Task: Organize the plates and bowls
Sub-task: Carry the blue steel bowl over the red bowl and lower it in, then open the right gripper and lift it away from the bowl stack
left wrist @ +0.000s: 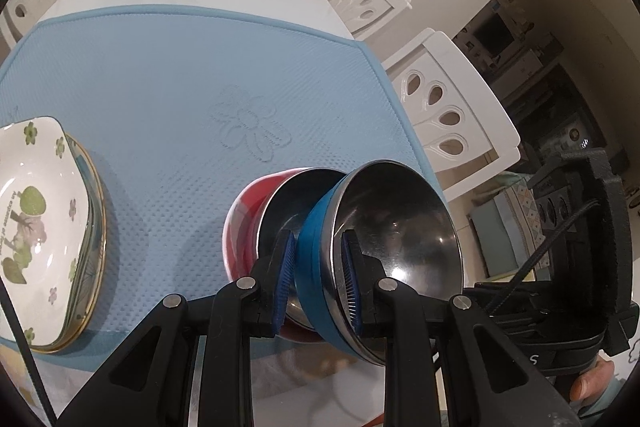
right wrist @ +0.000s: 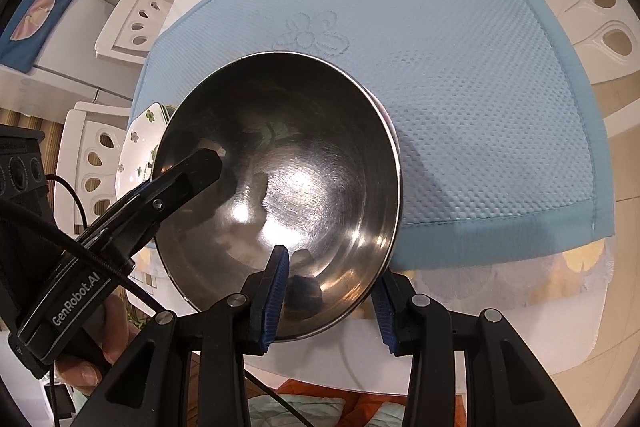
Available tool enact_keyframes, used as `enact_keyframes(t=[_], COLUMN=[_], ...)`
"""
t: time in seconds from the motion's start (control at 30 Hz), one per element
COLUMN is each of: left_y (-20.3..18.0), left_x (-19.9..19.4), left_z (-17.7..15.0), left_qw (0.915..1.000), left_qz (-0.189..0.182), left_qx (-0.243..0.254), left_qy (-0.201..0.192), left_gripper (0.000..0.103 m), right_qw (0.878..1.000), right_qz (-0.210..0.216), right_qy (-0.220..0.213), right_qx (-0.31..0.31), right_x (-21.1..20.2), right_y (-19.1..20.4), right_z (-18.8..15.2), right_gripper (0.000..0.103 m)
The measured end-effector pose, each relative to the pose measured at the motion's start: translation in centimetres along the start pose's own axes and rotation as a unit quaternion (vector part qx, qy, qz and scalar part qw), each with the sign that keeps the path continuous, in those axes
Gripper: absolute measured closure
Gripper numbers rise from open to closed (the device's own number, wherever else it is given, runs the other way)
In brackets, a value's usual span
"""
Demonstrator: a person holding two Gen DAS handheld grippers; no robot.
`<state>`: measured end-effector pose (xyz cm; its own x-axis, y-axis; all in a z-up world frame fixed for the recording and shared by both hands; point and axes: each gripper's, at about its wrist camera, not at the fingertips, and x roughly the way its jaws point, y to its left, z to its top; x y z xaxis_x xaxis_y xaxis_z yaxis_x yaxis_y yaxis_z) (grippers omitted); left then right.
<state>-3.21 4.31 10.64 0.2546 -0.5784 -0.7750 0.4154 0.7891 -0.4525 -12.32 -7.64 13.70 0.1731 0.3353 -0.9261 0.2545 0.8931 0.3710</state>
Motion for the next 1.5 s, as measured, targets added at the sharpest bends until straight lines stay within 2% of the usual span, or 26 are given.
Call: enact_keyframes(t=[0.07,0.43,1.0,1.5], left_y=[0.3,1.6,0.2,0.0], left_x=[0.2,-0.2,-1.8,-4.1], left_z=[0.1,1.1,0.2,-1.8], left_qw=[1.0,0.9993,0.9995,0.9993], left_qz=[0.007,0.013,0.011,0.005], left_qx=[-0.007,-0.033,-0.012,-0.004], left_qy=[0.002,-0.015,-0.027,-0.036], left_gripper=[0.08,0.08,0.08,0.08], right_qw=[1.0,1.0,0.999,0.998], right_qz=[0.004,0.014,0.02,0.004], right_qy=[0.0,-0.022,-0.036,-0.056], right_qx=[0.001,-0.012,-0.013,-0.025], right_x=[0.0,-1.3,-2.6,-3.8], right_y=[0.0,0.1,0.6,3.0], right_z=[0.0,-0.3,-1.6,-4.0], right_gripper=[0.064,0.064,0.064,0.064])
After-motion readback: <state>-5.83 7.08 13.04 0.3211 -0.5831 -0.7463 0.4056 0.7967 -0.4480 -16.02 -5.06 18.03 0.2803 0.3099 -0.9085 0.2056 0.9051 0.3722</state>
